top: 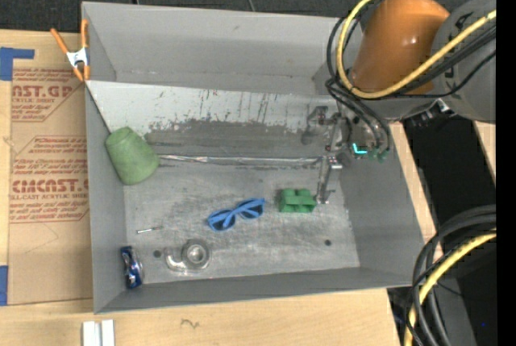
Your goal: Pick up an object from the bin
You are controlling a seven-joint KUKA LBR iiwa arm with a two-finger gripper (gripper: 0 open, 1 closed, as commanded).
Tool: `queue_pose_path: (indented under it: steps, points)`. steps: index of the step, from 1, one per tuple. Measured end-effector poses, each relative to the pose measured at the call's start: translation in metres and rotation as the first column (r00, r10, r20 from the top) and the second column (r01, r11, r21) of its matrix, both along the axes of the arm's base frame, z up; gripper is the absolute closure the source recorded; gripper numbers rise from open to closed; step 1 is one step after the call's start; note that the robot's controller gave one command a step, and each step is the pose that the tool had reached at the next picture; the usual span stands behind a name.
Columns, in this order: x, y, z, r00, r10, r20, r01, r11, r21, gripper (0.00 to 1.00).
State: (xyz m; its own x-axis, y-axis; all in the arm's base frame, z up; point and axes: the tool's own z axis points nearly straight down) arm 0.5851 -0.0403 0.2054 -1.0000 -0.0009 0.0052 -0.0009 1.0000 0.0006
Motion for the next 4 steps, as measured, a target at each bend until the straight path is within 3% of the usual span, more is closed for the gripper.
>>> queue_pose_path:
  steps: [1,2,3,4]
  points:
    - [-0.017,-0.014,-0.134,0.929,0.371,0.016,-0.371,0.929,-0.003,0.00]
    - [-0.016,-0.015,-0.132,0.929,0.370,0.017,-0.370,0.929,-0.005,1.00]
    - [-0.020,0.007,-0.014,0.782,0.623,0.012,-0.623,0.782,-0.005,1.00]
    - [-0.085,0.057,0.066,0.639,0.769,0.010,-0.769,0.639,-0.003,1.00]
